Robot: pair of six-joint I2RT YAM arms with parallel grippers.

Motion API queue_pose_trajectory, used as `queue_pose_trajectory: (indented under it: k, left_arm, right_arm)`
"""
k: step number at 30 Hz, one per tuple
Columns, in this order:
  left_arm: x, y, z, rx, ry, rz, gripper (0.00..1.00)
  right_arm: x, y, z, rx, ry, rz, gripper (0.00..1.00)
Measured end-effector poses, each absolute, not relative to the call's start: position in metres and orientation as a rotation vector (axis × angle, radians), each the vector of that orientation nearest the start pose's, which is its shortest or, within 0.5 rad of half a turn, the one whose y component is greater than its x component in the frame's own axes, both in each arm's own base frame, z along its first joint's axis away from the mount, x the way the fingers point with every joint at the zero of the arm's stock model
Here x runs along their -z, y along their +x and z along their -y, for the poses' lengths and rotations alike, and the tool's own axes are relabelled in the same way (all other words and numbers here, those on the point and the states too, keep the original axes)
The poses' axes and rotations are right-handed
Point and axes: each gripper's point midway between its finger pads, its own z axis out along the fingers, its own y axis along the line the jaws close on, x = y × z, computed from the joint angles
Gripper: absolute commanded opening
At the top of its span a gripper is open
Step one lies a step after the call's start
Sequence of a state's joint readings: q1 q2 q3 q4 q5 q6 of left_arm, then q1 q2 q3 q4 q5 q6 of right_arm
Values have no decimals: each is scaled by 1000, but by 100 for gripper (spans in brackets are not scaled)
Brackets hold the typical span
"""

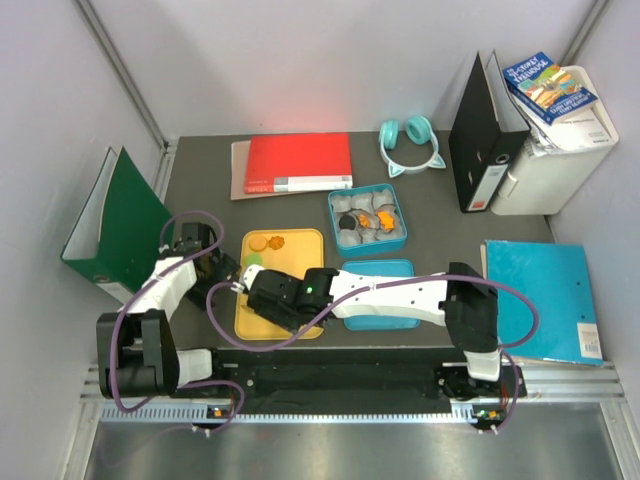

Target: Pack the cookies

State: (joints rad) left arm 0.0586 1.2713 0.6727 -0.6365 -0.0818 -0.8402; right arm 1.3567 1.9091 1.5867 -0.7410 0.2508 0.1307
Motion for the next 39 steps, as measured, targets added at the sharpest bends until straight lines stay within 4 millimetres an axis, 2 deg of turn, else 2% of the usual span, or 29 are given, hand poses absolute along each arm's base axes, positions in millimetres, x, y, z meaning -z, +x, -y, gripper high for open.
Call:
queue_pose_trajectory:
  k: [10,13,17,21,24,29,30,35,39]
  left_arm:
    - [-31,236,4,84,-1233,-2516,98]
    - [-31,236,4,84,-1233,-2516,98]
    - [-31,236,5,89,-1232,-2517,98]
    - [-31,236,5,93,-1232,-2519,98]
    - [-31,236,5,94,-1232,-2519,98]
    - [-31,236,6,100,-1231,-2519,98]
    - [-31,237,6,102,-1230,-2517,98]
    - [-24,232,10,118,-1237,-2550,98]
    - [-23,231,12,124,-1234,-2559,98]
  right_arm:
    - [-109,138,-421,-171,-1397,-2159,43]
    - [-116,144,-417,-151,-1372,-2150,43]
    - [-137,155,-405,-124,-1317,-2129,43]
    - [-173,178,-388,-126,-1206,-2104,43]
    - [-197,208,-364,-111,-1087,-2105,43]
    - [-226,265,-307,-33,-844,-2135,43]
    - [-227,280,-292,-7,-784,-2153,43]
    - [-221,327,-234,91,-556,-2241,43]
    - [-207,350,-208,137,-445,-2298,43]
